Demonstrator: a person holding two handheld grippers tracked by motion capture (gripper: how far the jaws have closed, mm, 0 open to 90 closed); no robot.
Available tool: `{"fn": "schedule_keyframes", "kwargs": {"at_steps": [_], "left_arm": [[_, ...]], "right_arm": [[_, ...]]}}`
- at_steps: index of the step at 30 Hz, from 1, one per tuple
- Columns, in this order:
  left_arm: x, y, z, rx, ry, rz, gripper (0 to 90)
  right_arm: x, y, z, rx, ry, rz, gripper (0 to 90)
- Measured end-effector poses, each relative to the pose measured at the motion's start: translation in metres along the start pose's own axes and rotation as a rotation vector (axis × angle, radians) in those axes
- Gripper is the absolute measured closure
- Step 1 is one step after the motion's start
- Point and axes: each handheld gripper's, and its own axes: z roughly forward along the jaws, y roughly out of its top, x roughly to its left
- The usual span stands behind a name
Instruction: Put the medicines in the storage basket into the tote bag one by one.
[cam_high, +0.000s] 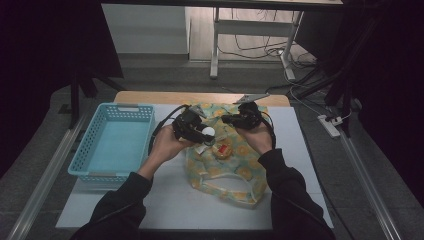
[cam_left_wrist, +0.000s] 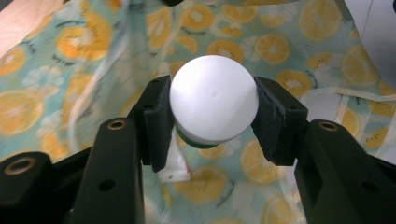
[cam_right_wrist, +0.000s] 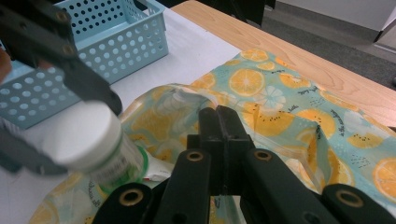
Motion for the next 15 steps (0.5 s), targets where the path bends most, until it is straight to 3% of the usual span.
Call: {"fn": "schedule_keyframes", "kwargs": {"at_steps": [8, 15], "left_arm": [[-0.008, 0.009, 0.026, 0.026, 0.005, 0.033, 50.9], [-0.006, 0.008, 0.046, 0.029, 0.015, 0.03, 50.8]], "right_arm": [[0.0, 0.0, 0.0, 0.006, 0.0, 0.0, 90.0], [-0.001, -0.002, 0.001, 0.006, -0.002, 0.007, 90.0]]}}
